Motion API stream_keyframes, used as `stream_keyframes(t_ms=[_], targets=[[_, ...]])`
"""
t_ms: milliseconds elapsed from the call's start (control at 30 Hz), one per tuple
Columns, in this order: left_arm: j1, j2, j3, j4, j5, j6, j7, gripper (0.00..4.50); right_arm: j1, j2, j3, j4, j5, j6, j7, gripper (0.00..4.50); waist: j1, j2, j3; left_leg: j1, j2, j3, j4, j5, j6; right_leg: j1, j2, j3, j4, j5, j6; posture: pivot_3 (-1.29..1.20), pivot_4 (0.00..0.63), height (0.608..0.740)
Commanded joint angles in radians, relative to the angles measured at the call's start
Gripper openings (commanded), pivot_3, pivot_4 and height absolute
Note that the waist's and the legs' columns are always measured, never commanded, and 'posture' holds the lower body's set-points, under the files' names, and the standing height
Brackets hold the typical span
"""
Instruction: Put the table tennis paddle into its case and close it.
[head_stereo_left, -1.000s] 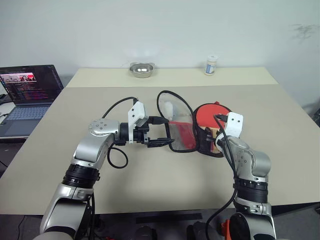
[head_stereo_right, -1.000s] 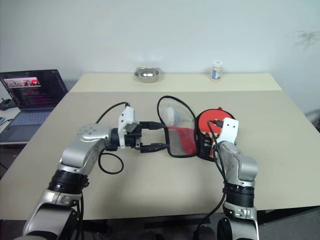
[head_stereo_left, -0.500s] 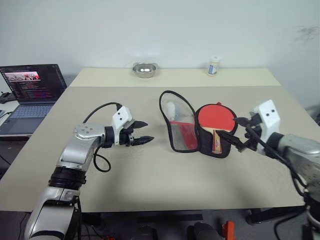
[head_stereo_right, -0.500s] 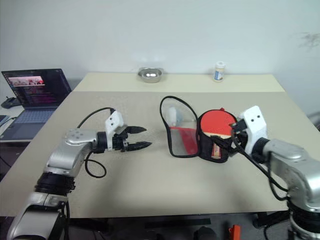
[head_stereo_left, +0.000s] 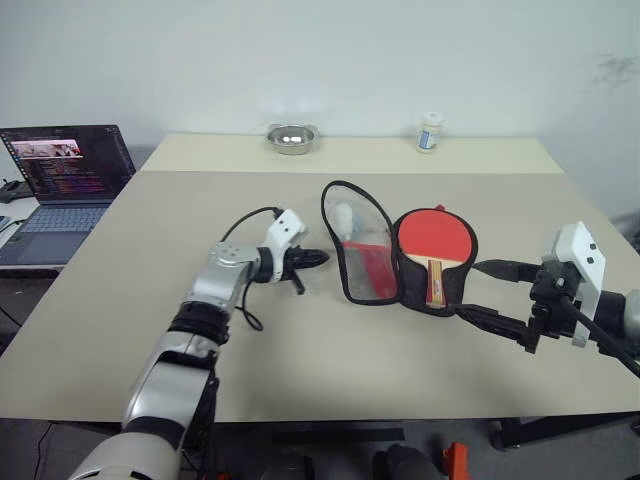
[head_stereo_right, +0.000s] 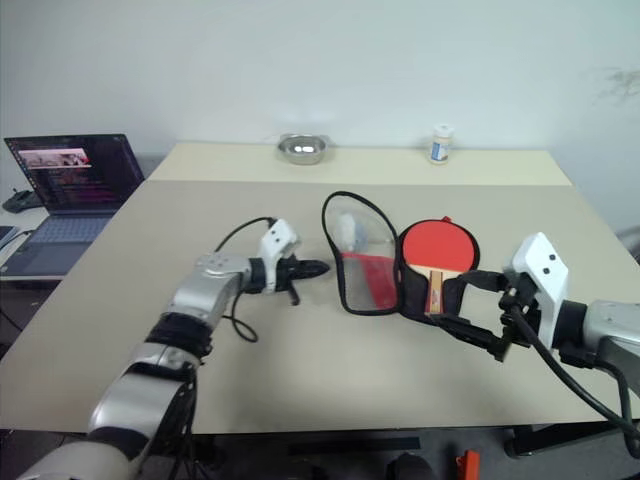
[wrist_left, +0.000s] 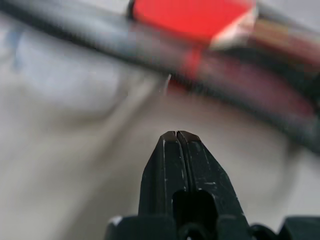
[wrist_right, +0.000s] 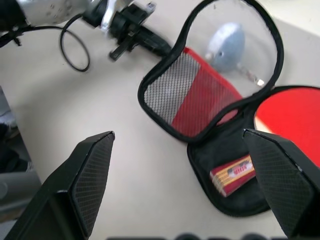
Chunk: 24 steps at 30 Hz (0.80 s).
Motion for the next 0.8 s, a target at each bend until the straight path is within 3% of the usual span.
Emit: stream_keyframes(t_ms=[33, 167, 300, 533, 800], targets=[[-0.186, -0.106, 0.054, 0.084, -0.062, -0.036, -0.009, 0.04, 0.000, -0.030, -0.083, -0.011, 0.049, 0.004, -0.015, 4.50, 0.009, -0.003, 0.001, -0.001, 0.000, -0.001, 0.000, 0.000, 0.000, 0.000, 0.000, -0.001, -0.001, 0.000, 0.000, 0.00, 0.150, 0.740], [-0.284, -0.214, 0.062, 0.198, -0.052, -0.098, -0.007, 0.04, 0.009, -0.045, -0.085, -0.014, 0.059, -0.002, -0.047, 4.50, 0.004, -0.003, 0.001, -0.001, -0.002, 0.001, 0.000, -0.001, 0.001, 0.000, 0.000, 0.001, -0.004, 0.001, 0.000, 0.00, 0.150, 0.740], [-0.276, -0.249, 0.038, 0.240, -0.012, -0.155, -0.022, 0.04, 0.008, -0.047, -0.064, -0.012, 0.053, -0.012, -0.084, 4.50, -0.008, -0.002, 0.001, 0.000, -0.001, 0.001, -0.001, -0.001, 0.002, -0.001, 0.001, 0.002, -0.003, 0.001, 0.000, 0.00, 0.150, 0.740], [-0.168, -0.161, 0.027, 0.157, -0.001, -0.190, -0.150, 0.04, -0.071, -0.008, 0.077, 0.121, -0.031, -0.030, -0.202, 4.50, -0.015, -0.002, 0.001, 0.004, 0.001, 0.000, -0.001, 0.000, 0.001, 0.000, 0.002, 0.002, 0.002, 0.000, 0.000, 0.00, 0.150, 0.740], [0.044, 0.002, -0.001, -0.188, -0.025, -0.113, -0.270, 0.04, -0.308, 0.136, 0.334, 0.570, -0.322, -0.151, -0.345, 4.50, -0.021, -0.001, 0.001, 0.004, 0.001, 0.004, -0.001, 0.000, 0.000, 0.001, 0.001, 0.004, 0.001, 0.003, -0.004, 0.00, 0.150, 0.740]])
